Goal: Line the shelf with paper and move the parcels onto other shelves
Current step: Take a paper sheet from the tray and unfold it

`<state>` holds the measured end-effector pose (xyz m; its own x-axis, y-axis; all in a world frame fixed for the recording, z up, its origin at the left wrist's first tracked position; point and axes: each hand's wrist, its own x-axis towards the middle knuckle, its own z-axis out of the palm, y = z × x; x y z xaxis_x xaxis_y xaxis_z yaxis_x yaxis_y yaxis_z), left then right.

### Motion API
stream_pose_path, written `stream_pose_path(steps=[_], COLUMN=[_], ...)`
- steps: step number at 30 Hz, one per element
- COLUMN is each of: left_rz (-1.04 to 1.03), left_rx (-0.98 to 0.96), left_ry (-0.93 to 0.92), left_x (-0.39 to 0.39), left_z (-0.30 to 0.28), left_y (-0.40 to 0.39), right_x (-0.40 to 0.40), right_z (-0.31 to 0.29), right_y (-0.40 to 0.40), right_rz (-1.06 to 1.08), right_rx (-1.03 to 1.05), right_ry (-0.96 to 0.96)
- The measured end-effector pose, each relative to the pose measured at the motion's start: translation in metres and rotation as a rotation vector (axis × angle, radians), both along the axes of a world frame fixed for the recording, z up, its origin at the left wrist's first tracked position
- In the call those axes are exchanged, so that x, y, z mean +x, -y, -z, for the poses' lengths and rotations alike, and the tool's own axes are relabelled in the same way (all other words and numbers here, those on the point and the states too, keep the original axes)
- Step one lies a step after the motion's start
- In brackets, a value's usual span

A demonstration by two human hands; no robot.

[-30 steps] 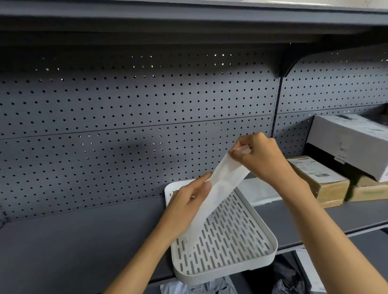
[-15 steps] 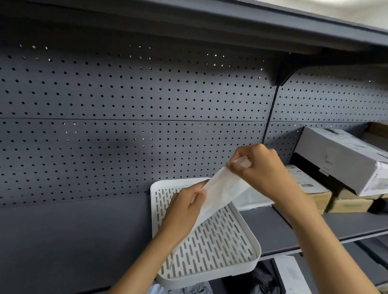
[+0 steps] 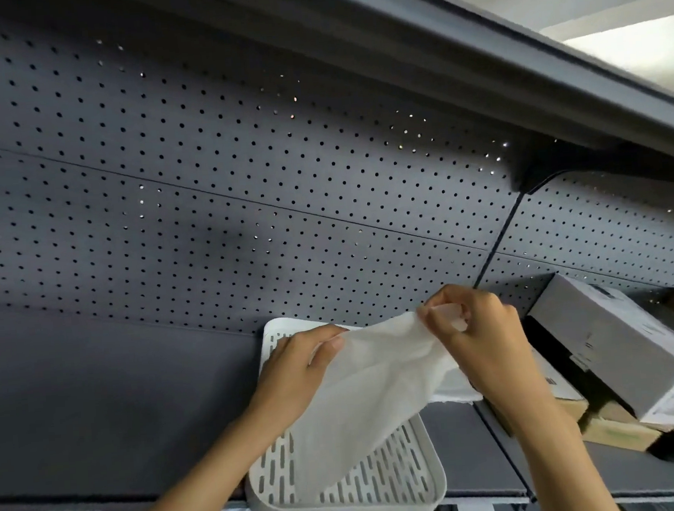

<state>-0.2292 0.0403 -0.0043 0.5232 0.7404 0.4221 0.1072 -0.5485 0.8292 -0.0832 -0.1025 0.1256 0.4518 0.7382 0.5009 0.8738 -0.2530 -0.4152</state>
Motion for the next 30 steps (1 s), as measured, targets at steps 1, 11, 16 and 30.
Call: stream_pose_path(steps=[1,11,16,30], left_rz=[-0.014,-0.11,0.252,0.285], left_rx=[0.008,0.218,0.154,-0.035], left_ry=[0.025,0.037,-0.161,-0.462], left_x=[-0.003,-0.033,-0.056,-0.035], left_z=[0.0,-0.073,-0.124,-0.092], left_y=[-0.001,-0.007,0.003,-0.042], right_x=[-0.002,-0.003,0.005,0.06], right_z=[0.001,-0.029,-0.027,0.031], right_y=[-0.002,0.014,0.021,-0.011], right_rz=[0.001,-0.101,-0.1,-0.095], right_rx=[0.002,0.221,0.261,-0.024], right_ry=[0.006,-0.01,-0.068,-0.27])
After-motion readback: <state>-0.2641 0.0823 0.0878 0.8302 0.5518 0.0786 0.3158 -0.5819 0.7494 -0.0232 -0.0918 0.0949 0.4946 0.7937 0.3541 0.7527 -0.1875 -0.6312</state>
